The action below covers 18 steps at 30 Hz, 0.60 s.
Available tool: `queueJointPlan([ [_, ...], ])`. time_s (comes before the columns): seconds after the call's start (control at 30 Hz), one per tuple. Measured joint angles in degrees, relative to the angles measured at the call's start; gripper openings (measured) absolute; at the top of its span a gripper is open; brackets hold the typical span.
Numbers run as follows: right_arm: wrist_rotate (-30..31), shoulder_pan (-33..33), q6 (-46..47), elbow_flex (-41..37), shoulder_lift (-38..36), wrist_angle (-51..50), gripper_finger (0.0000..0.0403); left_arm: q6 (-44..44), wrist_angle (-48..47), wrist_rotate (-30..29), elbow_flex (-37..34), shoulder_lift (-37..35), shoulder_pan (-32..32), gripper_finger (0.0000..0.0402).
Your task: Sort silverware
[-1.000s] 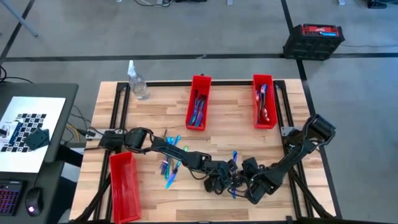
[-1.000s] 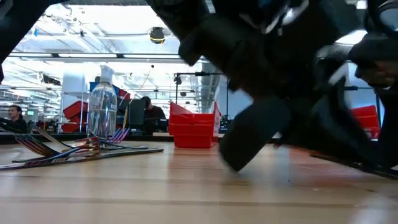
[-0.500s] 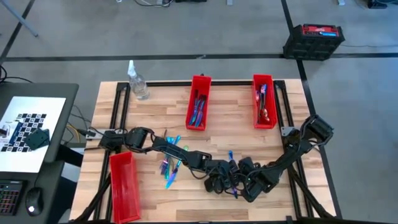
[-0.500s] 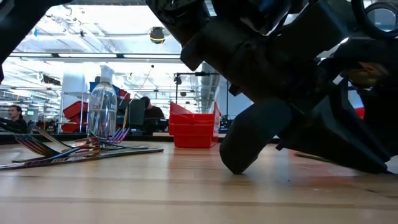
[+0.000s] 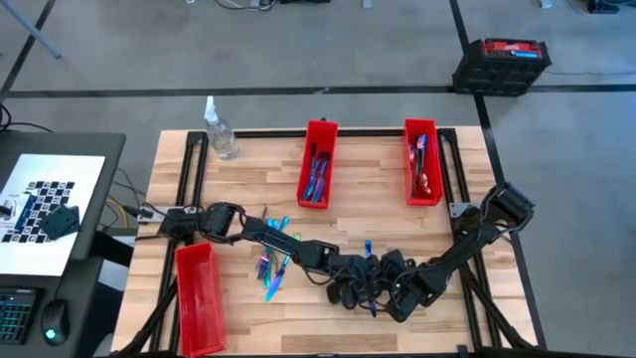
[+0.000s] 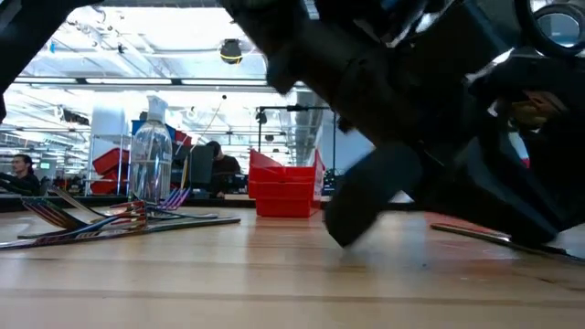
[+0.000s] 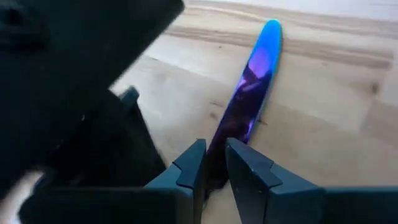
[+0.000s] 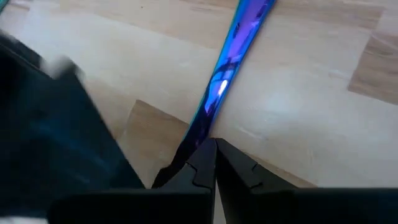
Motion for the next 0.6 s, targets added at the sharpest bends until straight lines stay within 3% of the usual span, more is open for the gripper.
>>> queueJointPlan([
  [0.23,-0.46,2.87,5.98,0.56,-1.22,0.14,0.0000,6.82,-12.05,-2.46,2.97,-1.19,-1.81,0.0058],
  [0.6,0.45,3.56,12.61,0.61,0.77,3.44,0.0000,12.83,-10.47,-3.54,2.30,-0.83,-1.42,0.0123],
])
